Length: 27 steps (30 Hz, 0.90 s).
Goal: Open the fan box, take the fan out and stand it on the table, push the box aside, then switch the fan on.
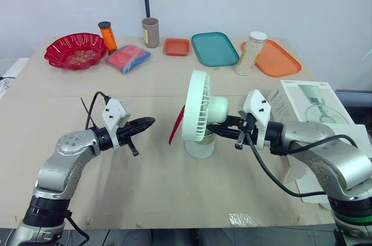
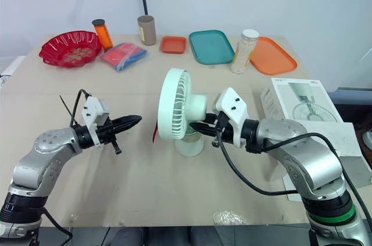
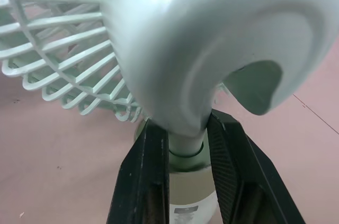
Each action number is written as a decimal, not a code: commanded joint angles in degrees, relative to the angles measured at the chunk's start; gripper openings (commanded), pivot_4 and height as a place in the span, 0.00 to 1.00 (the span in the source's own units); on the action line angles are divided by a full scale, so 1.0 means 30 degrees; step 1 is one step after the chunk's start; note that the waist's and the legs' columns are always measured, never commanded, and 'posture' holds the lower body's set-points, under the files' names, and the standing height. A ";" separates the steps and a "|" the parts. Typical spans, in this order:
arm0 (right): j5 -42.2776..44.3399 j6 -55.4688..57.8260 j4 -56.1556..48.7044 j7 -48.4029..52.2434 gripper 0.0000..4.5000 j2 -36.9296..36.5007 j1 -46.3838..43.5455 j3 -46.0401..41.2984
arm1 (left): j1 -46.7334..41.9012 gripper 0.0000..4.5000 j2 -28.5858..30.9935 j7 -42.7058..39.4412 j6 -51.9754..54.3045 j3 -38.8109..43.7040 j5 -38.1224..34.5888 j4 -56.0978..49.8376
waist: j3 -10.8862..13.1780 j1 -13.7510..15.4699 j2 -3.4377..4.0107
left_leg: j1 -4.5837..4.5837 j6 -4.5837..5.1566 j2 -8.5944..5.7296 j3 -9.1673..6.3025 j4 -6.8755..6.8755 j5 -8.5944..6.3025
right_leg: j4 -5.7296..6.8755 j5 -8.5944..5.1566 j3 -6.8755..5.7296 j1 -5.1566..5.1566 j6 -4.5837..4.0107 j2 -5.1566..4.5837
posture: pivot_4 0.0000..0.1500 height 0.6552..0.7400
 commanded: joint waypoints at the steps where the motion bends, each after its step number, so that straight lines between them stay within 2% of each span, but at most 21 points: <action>1: 0.0102 -0.0308 -0.0854 -0.0102 0.20 -0.0379 0.0337 -0.1169 | -0.0384 0.01 0.0158 -0.0054 -0.0214 0.0025 0.0032 -0.0074 | 0.0000 0.0002 0.0000 | 0.0000 0.0000 0.0000 0.0001 0.0000 0.0000 | 0.0000 0.0000 0.0001 0.0000 0.0000 0.0000 | 1.00 1.00; 18: 0.0522 -0.0466 -0.1135 -0.0154 0.20 -0.0446 0.0297 -0.1656 | -0.0640 0.01 0.0165 -0.0182 -0.0296 -0.0192 0.0026 0.0111 | 0.0000 0.0003 0.0000 | -0.0005 0.0000 -0.0001 0.0001 0.0000 0.0000 | -0.0004 -0.0001 0.0002 -0.0001 0.0001 -0.0001 | 1.00 1.00; 27: -0.0220 -0.0602 -0.1006 -0.0624 0.20 -0.0110 0.0684 -0.0578 | -0.0777 0.01 0.0287 -0.0198 -0.0329 -0.0179 -0.0032 0.0173 | -0.0001 0.0002 -0.0001 | -0.0003 0.0000 -0.0001 0.0002 0.0000 0.0000 | -0.0002 -0.0001 0.0002 0.0000 0.0001 0.0000 | 1.00 1.00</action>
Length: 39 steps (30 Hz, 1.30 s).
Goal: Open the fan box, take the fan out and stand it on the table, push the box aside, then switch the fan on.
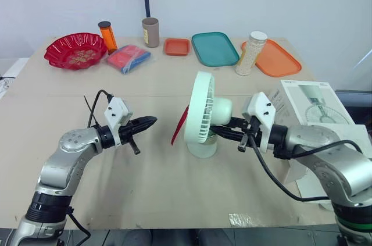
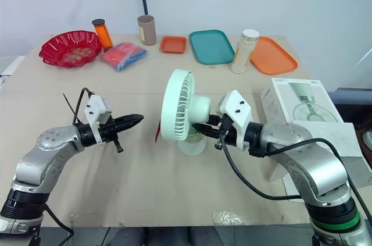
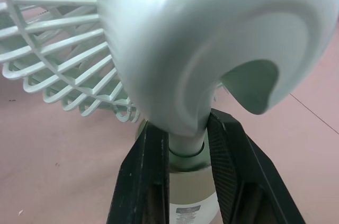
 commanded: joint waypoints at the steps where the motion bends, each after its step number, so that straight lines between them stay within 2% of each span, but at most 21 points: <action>1: -0.0457 -0.0449 -0.0376 -0.0093 0.20 -0.0170 -0.0034 -0.0083 | -0.0210 0.01 0.0314 -0.0189 -0.0280 0.0308 -0.0045 -0.0295 | 0.0000 -0.0001 0.0000 | 0.0003 0.0000 0.0000 0.0000 0.0000 0.0000 | 0.0000 0.0000 0.0001 0.0001 0.0000 0.0000 | 1.00 1.00; 13: -0.1095 -0.1022 0.0185 0.0129 0.20 -0.0134 0.0160 0.0546 | -0.0226 0.01 0.0379 0.0018 -0.0409 0.0354 0.0014 -0.0225 | -0.0002 -0.0021 -0.0001 | 0.0018 0.0000 0.0001 0.0002 0.0004 0.0000 | 0.0015 0.0000 0.0004 0.0007 -0.0001 0.0002 | 1.00 1.00; 18: -0.1379 -0.1247 0.0490 0.0250 0.67 -0.0094 -0.0170 0.0690 | -0.0260 0.00 0.0340 0.0041 -0.0528 0.0345 0.0064 -0.0104 | -0.0001 -0.0022 0.0000 | 0.0013 0.0000 0.0000 0.0003 0.0005 0.0000 | 0.0015 0.0000 0.0005 0.0004 0.0000 0.0001 | 1.00 1.00; 19: -0.1409 -0.1258 0.0498 0.0267 0.83 -0.0087 -0.0179 0.0696 | -0.0242 0.00 0.0334 0.0051 -0.0539 0.0345 0.0062 -0.0109 | -0.0001 -0.0021 0.0000 | 0.0013 0.0000 0.0001 0.0003 0.0006 0.0000 | 0.0014 0.0000 0.0005 0.0004 0.0000 0.0001 | 1.00 1.00; 21: -0.1447 -0.1272 0.0471 0.0304 0.97 -0.0069 -0.0158 0.0694 | -0.0217 0.00 0.0294 0.0097 -0.0564 0.0331 0.0060 -0.0137 | -0.0001 -0.0021 0.0000 | 0.0011 0.0000 0.0000 0.0002 0.0005 0.0000 | 0.0014 0.0000 0.0002 0.0004 -0.0001 0.0001 | 1.00 1.00; 30: -0.1149 -0.0876 -0.0072 0.0489 0.97 -0.0375 0.0196 0.0033 | 0.0225 0.00 0.0500 0.0169 -0.0498 0.0569 -0.0116 -0.0587 | -0.0001 -0.0021 0.0000 | 0.0012 0.0000 0.0000 0.0003 0.0005 0.0000 | 0.0014 0.0000 0.0004 0.0004 0.0000 0.0001 | 1.00 1.00; 39: 0.1008 0.0923 -0.3156 0.0304 0.97 -0.1858 0.3953 -0.3713 | 0.1580 0.00 0.2770 -0.1383 0.0475 0.1352 -0.1013 -0.1794 | 0.0000 -0.0030 0.0002 | 0.0008 0.0001 0.0002 0.0003 0.0004 -0.0001 | 0.0010 -0.0003 0.0007 0.0005 0.0003 0.0000 | 1.00 1.00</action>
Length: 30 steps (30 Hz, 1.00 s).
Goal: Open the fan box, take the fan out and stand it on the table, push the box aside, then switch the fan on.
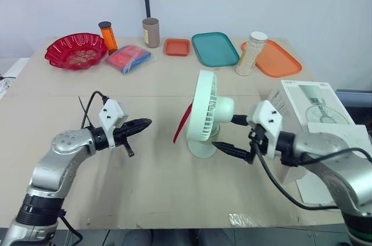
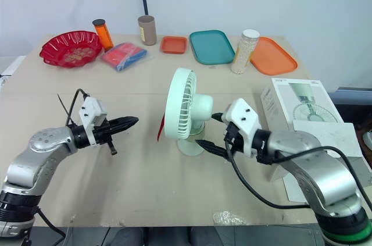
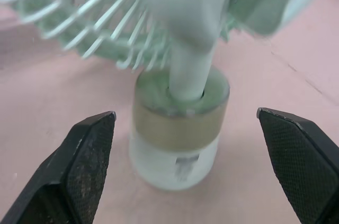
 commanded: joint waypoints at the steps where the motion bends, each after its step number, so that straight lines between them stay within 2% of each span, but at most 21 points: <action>1: 0.1050 0.0610 -0.1760 -0.0419 0.97 -0.0242 0.0801 -0.1916 | 0.0599 0.00 0.0887 -0.0702 0.0300 0.0788 -0.0637 -0.1229 | 0.0001 -0.0034 0.0001 | 0.0006 0.0000 0.0000 0.0006 0.0000 0.0000 | 0.0003 0.0000 0.0007 -0.0001 0.0001 0.0000 | 1.00 1.00; 6: 0.2751 0.2114 -0.4056 -0.1975 0.97 0.0338 0.3390 -0.4857 | 0.2682 0.00 0.1998 -0.1292 0.0675 0.1893 -0.1406 -0.2731 | 0.0000 -0.0027 0.0003 | 0.0020 0.0012 0.0005 0.0010 -0.0004 -0.0008 | 0.0009 -0.0017 0.0014 0.0010 0.0001 0.0005 | 1.00 1.00; 7: 0.3015 0.2246 -0.4575 -0.2194 1.00 0.0524 0.4148 -0.5465 | 0.3094 0.12 0.2042 -0.1259 0.0674 0.2100 -0.1508 -0.3041 | -0.0001 -0.0023 0.0001 | 0.0004 0.0013 0.0000 0.0007 -0.0004 -0.0008 | 0.0007 -0.0019 0.0011 0.0001 0.0004 0.0002 | 1.00 1.00; 8: 0.3199 0.2339 -0.4932 -0.2459 1.00 0.0660 0.4582 -0.5717 | 0.3335 0.15 0.2079 -0.1296 0.0593 0.2238 -0.1552 -0.3097 | -0.0002 -0.0020 -0.0001 | 0.0004 0.0013 0.0002 0.0006 -0.0004 -0.0008 | 0.0006 -0.0021 0.0009 0.0004 0.0006 0.0002 | 1.00 1.00; 10: 0.2935 0.2206 -0.6012 -0.3250 1.00 0.1466 0.6235 -0.6338 | 0.4409 0.31 0.2075 -0.1390 0.0429 0.2551 -0.1660 -0.3643 | -0.0001 -0.0020 0.0001 | 0.0008 0.0013 0.0002 0.0008 -0.0003 -0.0009 | 0.0007 -0.0023 0.0014 0.0007 0.0006 0.0001 | 1.00 1.00; 11: 0.2703 0.2046 -0.6406 -0.3523 1.00 0.1752 0.6861 -0.6441 | 0.4812 0.34 0.2041 -0.1418 0.0330 0.2653 -0.1673 -0.3830 | -0.0005 -0.0013 -0.0004 | 0.0001 0.0013 -0.0002 0.0008 -0.0003 -0.0008 | 0.0007 -0.0023 0.0013 0.0001 0.0006 0.0000 | 1.00 1.00; 14: 0.2774 0.1361 -0.6999 -0.4445 1.00 0.2353 0.8179 -0.6584 | 0.5571 0.59 0.1734 -0.1129 -0.0015 0.2830 -0.1635 -0.4309 | -0.0007 -0.0013 0.0000 | 0.0017 0.0016 0.0002 0.0012 -0.0013 -0.0015 | 0.0004 -0.0039 0.0025 0.0014 0.0008 -0.0001 | 1.00 1.00; 15: 0.2473 0.0608 -0.7074 -0.4624 1.00 0.2334 0.8861 -0.6449 | 0.5830 0.65 0.1603 -0.0997 -0.0069 0.2877 -0.1711 -0.4566 | -0.0014 -0.0016 -0.0011 | 0.0028 0.0009 0.0000 0.0014 -0.0005 -0.0009 | 0.0011 -0.0030 0.0030 0.0014 0.0010 0.0002 | 1.00 1.00; 16: 0.2400 -0.0200 -0.7111 -0.5001 1.00 0.2508 0.9615 -0.6418 | 0.6223 0.75 0.1408 -0.0781 -0.0100 0.2938 -0.1791 -0.4872 | -0.0014 -0.0019 -0.0009 | 0.0049 0.0008 0.0003 0.0015 -0.0003 -0.0008 | 0.0011 -0.0028 0.0032 0.0030 0.0009 0.0005 | 1.00 1.00; 17: 0.2327 -0.0706 -0.7111 -0.5331 1.00 0.2578 0.9994 -0.6268 | 0.6389 0.79 0.1302 -0.0685 -0.0122 0.2962 -0.1836 -0.4938 | -0.0026 -0.0021 -0.0004 | 0.0054 0.0009 0.0002 0.0018 -0.0003 -0.0008 | 0.0010 -0.0030 0.0036 0.0036 0.0011 0.0005 | 1.00 1.00; 18: 0.1881 -0.1746 -0.7111 -0.5347 1.00 0.2467 1.0719 -0.6105 | 0.6723 0.90 0.1198 -0.0669 -0.0324 0.2961 -0.1752 -0.5107 | -0.0026 -0.0026 -0.0003 | 0.0058 0.0009 0.0001 0.0024 -0.0006 -0.0009 | 0.0007 -0.0040 0.0043 0.0041 0.0021 0.0004 | 1.00 1.00; 19: 0.1282 -0.2652 -0.7111 -0.5544 1.00 0.2447 1.1222 -0.5868 | 0.6937 0.97 0.0964 -0.0398 -0.0642 0.3024 -0.1473 -0.5091 | -0.0027 -0.0035 -0.0003 | 0.0057 0.0011 0.0001 0.0026 -0.0006 -0.0011 | 0.0007 -0.0042 0.0046 0.0037 0.0020 0.0007 | 1.00 1.00; 21: -0.0188 -0.4903 -0.7111 -0.5305 1.00 0.2369 1.2510 -0.5463 | 0.7396 0.99 0.0539 0.0036 -0.1220 0.3210 -0.1115 -0.5183 | -0.0030 -0.0036 -0.0001 | 0.0056 0.0013 0.0001 0.0028 -0.0016 -0.0012 | 0.0007 -0.0043 0.0050 0.0031 0.0017 0.0011 | 1.00 1.00; 25: -0.2308 -0.7087 -0.7111 -0.4933 1.00 0.2443 1.4365 -0.4727 | 0.8434 0.99 0.0362 0.0032 -0.1749 0.3488 -0.1127 -0.5499 | -0.0037 -0.0033 -0.0003 | 0.0051 0.0017 0.0003 0.0025 -0.0016 -0.0015 | 0.0006 -0.0049 0.0045 0.0030 0.0012 0.0009 | 1.00 1.00; 30: -0.3518 -0.8581 -0.6835 -0.3555 1.00 0.3005 1.6022 -0.5299 | 1.1051 0.99 0.0297 -0.0468 -0.3496 0.3830 -0.0449 -0.6049 | -0.0058 -0.0032 0.0007 | 0.0066 0.0016 0.0008 0.0036 -0.0016 -0.0017 | 0.0007 -0.0051 0.0060 0.0036 0.0007 0.0009 | 1.00 1.00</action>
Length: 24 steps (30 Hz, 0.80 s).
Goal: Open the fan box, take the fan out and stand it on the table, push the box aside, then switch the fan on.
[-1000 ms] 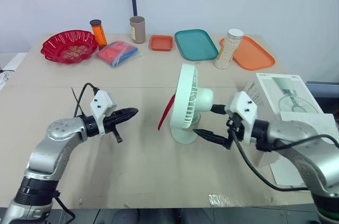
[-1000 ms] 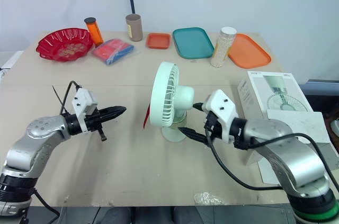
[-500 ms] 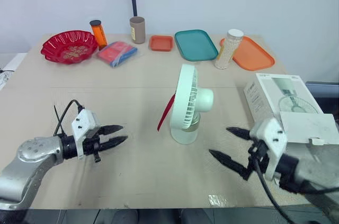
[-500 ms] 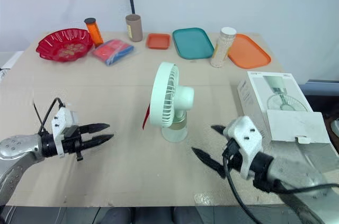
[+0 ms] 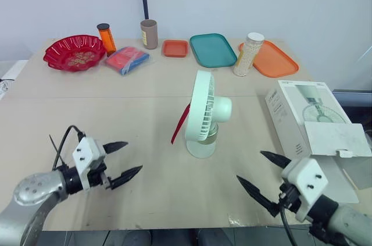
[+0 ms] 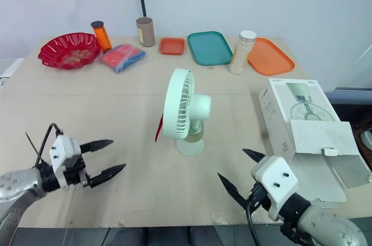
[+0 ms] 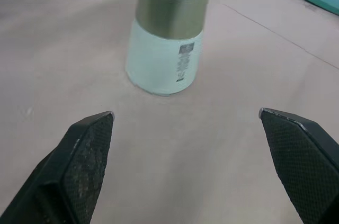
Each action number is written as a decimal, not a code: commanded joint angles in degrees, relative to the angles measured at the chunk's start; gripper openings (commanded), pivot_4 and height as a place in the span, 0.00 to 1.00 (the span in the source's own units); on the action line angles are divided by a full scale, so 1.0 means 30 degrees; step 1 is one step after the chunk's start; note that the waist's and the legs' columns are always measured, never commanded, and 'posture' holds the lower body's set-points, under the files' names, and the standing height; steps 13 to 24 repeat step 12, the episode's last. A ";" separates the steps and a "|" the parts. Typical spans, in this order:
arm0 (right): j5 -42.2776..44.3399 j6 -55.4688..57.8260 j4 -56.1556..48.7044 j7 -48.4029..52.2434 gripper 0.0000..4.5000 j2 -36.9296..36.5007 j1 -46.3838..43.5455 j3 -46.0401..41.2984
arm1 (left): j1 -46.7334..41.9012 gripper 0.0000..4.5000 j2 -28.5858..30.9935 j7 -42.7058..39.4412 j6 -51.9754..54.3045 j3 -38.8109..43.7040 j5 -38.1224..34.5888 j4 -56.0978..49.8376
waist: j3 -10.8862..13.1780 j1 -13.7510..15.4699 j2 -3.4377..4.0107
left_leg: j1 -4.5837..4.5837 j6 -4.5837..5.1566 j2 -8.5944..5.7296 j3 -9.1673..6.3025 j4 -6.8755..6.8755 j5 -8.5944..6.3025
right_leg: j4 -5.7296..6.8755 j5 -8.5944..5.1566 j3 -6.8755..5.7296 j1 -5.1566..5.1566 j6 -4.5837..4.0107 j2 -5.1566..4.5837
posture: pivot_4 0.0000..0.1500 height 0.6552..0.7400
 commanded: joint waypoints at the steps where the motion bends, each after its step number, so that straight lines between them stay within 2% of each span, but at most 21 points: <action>1: -0.0809 -0.1515 -0.0356 0.1202 1.00 0.0092 0.0521 -0.0750 | 0.1103 0.99 -0.0118 -0.0245 -0.1578 0.0564 0.0595 -0.0825 | -0.0004 0.0008 -0.0002 | 0.0007 0.0000 0.0000 0.0002 0.0002 0.0000 | 0.0001 0.0001 0.0001 0.0004 -0.0001 0.0000 | 1.00 1.00; 10: -0.0947 -0.2313 0.0471 0.2621 1.00 0.0735 0.0870 -0.1678 | 0.1592 0.99 -0.0447 0.0615 -0.2223 0.0778 0.0853 -0.1169 | -0.0068 0.0019 -0.0034 | 0.0063 0.0008 -0.0004 0.0003 0.0000 -0.0013 | -0.0012 -0.0034 0.0003 0.0070 0.0018 -0.0001 | 1.00 1.00; 24: -0.0913 -0.2307 0.0576 0.2702 1.00 0.1078 0.1201 -0.1841 | 0.1480 0.99 -0.0491 0.0703 -0.2446 0.0643 0.0967 -0.1211 | -0.0068 0.0020 -0.0033 | 0.0061 0.0009 -0.0006 0.0003 -0.0002 -0.0016 | -0.0012 -0.0035 0.0003 0.0070 0.0016 -0.0002 | 1.00 1.00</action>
